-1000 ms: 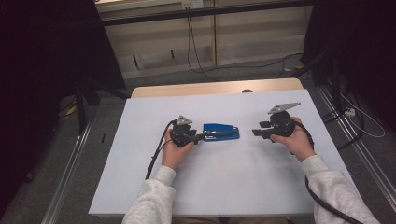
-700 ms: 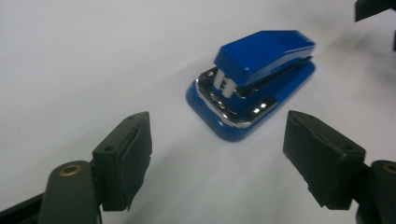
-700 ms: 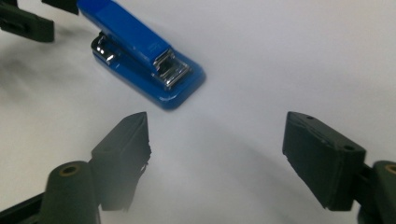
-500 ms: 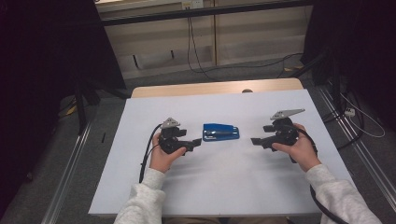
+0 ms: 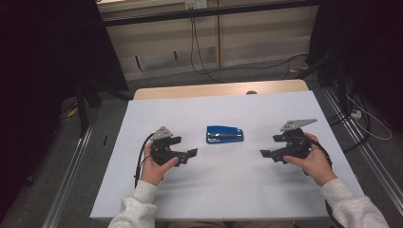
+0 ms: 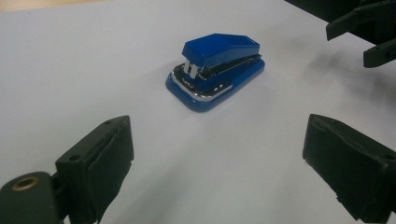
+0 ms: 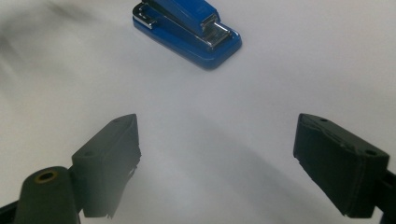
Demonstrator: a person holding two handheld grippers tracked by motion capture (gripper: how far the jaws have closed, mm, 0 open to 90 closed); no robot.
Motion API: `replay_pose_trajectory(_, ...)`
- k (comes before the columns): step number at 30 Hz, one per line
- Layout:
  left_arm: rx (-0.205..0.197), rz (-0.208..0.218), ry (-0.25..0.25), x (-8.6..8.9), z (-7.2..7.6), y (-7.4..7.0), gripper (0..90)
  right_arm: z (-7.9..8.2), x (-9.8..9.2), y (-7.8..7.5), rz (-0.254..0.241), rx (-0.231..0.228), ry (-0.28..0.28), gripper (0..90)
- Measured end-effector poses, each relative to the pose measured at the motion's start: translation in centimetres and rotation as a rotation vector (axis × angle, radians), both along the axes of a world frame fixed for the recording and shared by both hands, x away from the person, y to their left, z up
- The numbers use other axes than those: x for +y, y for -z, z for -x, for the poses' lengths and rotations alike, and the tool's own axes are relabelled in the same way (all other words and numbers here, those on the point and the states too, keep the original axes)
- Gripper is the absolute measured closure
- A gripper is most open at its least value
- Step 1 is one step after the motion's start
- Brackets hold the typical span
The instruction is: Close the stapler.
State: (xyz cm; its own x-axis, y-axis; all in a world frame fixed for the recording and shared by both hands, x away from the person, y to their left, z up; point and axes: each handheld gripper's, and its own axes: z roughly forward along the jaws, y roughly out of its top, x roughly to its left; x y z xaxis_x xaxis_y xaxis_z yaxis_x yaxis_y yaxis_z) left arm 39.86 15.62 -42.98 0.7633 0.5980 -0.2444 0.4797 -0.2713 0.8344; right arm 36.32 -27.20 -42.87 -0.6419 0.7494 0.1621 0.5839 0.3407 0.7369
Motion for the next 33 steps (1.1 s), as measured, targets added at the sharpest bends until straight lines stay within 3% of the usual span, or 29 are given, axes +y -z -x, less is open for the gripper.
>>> replay_pose_trajectory(9,-0.022,-0.010,-0.027,2.1,1.6,-0.2,8.4,1.8,0.3,-0.2,0.030,-0.003,-0.035,12.5)
replay_pose_trajectory(17,-0.048,-0.019,-0.021,3.7,2.9,0.0,7.9,2.8,0.1,-0.2,0.037,0.003,-0.045,12.1)
replay_pose_trajectory(33,-0.052,-0.019,-0.050,6.3,4.5,0.4,7.2,4.7,-0.5,-0.1,0.052,0.008,-0.065,11.6)
